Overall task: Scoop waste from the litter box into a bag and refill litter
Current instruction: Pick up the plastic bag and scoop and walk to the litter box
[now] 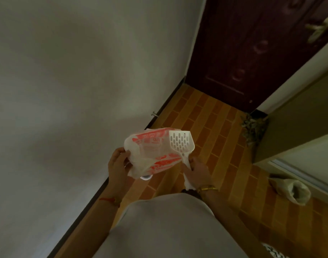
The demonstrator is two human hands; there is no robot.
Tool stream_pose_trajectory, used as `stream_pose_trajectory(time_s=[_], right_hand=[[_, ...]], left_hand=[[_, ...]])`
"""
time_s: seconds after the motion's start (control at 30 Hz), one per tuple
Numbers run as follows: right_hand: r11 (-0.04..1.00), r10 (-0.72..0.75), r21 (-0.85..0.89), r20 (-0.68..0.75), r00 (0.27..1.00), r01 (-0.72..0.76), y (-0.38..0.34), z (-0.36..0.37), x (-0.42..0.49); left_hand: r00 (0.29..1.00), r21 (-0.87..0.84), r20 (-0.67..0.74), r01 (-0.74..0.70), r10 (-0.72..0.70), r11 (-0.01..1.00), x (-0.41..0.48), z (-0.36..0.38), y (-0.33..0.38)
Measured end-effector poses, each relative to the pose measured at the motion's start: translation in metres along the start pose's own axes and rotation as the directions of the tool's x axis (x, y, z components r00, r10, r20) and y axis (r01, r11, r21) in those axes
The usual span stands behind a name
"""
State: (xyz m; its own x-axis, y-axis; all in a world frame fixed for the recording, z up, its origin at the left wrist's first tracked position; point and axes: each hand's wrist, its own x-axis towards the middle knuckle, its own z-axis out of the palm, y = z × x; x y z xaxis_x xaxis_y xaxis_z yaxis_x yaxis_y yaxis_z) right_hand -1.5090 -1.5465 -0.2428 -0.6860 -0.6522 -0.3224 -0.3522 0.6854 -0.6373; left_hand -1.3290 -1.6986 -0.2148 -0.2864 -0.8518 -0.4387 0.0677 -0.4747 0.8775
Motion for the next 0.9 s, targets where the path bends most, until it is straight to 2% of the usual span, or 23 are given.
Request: stream_pose_trajectory(time_s=[0.23,0.37,0.47,0.67,0.9], right_hand=[[0.993,-0.110,0.068,0.232,0.966,0.096,-0.025,0.010,0.072],[0.967,-0.247,0.030,0.354,0.902,0.253,-0.047,0.007,0.120],[0.930,-0.341,0.032,0.439,0.831,0.365,-0.067,0.002,0.160],[0.829,-0.428,-0.042,0.594,0.681,0.558,-0.091,-0.013,0.238],[0.718,-0.420,-0.069,0.751,0.510,0.693,-0.097,-0.038,0.297]], left_hand=[[0.972,-0.124,-0.235,-0.013,-0.016,0.992,0.023,-0.002,0.000],[0.931,-0.150,-0.362,-0.103,0.042,0.983,0.030,0.006,-0.002],[0.866,-0.200,-0.498,-0.174,0.053,0.964,0.037,0.021,-0.004],[0.718,-0.298,-0.696,-0.306,0.014,0.904,0.049,0.072,-0.022],[0.555,-0.351,-0.827,-0.391,-0.086,0.851,0.052,0.131,-0.044]])
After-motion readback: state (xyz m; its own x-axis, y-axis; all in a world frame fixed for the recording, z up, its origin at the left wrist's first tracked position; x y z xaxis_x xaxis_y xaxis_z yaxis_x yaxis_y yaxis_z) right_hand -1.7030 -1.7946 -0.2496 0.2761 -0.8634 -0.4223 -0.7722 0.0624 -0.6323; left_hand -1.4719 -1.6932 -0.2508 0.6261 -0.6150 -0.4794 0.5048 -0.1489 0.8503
